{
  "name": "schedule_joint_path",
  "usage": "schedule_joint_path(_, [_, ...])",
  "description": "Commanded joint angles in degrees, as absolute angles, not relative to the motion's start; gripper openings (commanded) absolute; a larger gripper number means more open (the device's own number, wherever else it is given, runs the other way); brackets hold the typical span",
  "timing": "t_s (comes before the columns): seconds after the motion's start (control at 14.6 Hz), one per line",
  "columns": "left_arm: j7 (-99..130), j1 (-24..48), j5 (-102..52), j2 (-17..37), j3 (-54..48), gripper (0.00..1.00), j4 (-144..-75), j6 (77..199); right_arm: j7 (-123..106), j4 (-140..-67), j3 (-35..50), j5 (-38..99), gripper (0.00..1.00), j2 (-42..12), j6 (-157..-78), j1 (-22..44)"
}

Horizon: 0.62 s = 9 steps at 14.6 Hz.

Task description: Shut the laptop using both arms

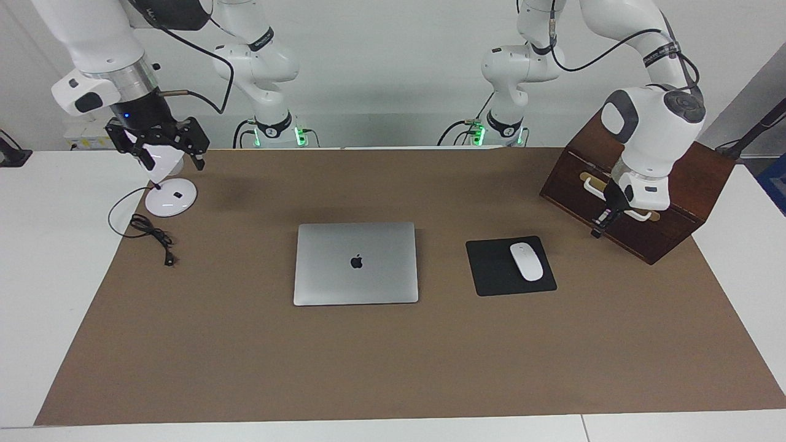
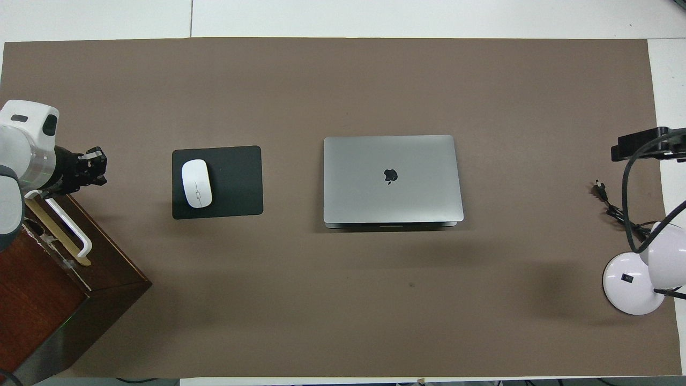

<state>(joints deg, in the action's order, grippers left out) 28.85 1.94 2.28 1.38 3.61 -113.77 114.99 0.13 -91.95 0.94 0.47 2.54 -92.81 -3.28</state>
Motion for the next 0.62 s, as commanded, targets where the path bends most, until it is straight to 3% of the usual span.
schedule_joint_path(0.0, [28.04, 1.93, 4.13, -0.78, 3.08, 0.10, -111.88, 106.12, -0.09, -93.69, 0.79, -0.70, 1.00, 4.04, -93.43, -2.90])
schedule_joint_path(0.14, [27.95, 2.46, 4.13, -3.77, 2.81, 0.26, -112.32, 101.18, -0.35, -93.60, 0.88, -0.53, 1.00, 4.04, -93.87, -2.90])
schedule_joint_path(0.21, [27.69, 2.37, 4.04, -4.82, 2.64, 0.39, -112.24, 100.03, -0.61, -93.60, 0.88, -0.53, 1.00, 4.04, -93.87, -2.99])
schedule_joint_path(0.41, [28.13, 1.58, 2.38, -5.27, 0.18, 0.99, -112.24, 99.05, -0.27, -93.60, 0.88, -0.53, 1.00, 4.04, -93.87, -2.90])
schedule_joint_path(0.55, [27.95, 1.58, 2.20, -5.27, -0.52, 1.00, -112.24, 99.31, -0.26, -93.52, 0.88, -0.53, 1.00, 3.96, -93.87, -2.90])
